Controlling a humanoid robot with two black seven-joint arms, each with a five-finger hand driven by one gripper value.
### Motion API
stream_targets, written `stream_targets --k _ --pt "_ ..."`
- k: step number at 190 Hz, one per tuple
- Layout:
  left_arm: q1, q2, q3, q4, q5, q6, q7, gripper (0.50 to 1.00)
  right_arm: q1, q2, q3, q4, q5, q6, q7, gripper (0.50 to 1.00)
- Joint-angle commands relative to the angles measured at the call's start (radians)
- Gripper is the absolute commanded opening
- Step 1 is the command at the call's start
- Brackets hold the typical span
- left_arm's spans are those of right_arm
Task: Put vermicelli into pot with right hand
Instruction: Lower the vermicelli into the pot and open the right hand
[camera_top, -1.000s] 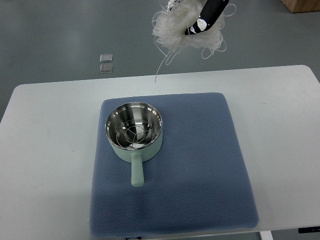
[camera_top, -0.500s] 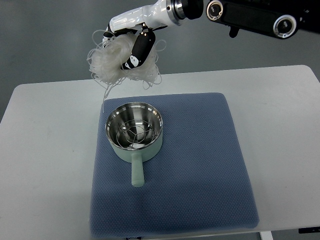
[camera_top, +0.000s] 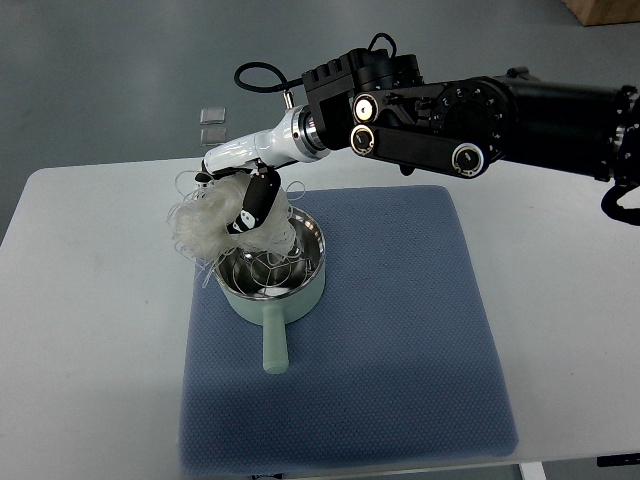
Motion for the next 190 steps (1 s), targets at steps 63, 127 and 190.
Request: stream_targets --k 63,127,190 --pt "0.0 0.0 0.0 0.005 0.0 0.0 0.0 1.0 -0.109 0.021 -0.001 -0.063 -0.055 -0.016 0.0 0.643" --pt "0.0 0.0 0.0 0.003 0.0 0.0 0.0 1.0 -0.126 0.021 -0.003 -0.076 -0.069 0.012 0.0 0.895" --pt "0.0 0.0 0.0 0.001 0.0 0.0 0.0 1.0 -0.075 -0.089 0.149 -0.076 -0.045 0.042 0.003 0.919"
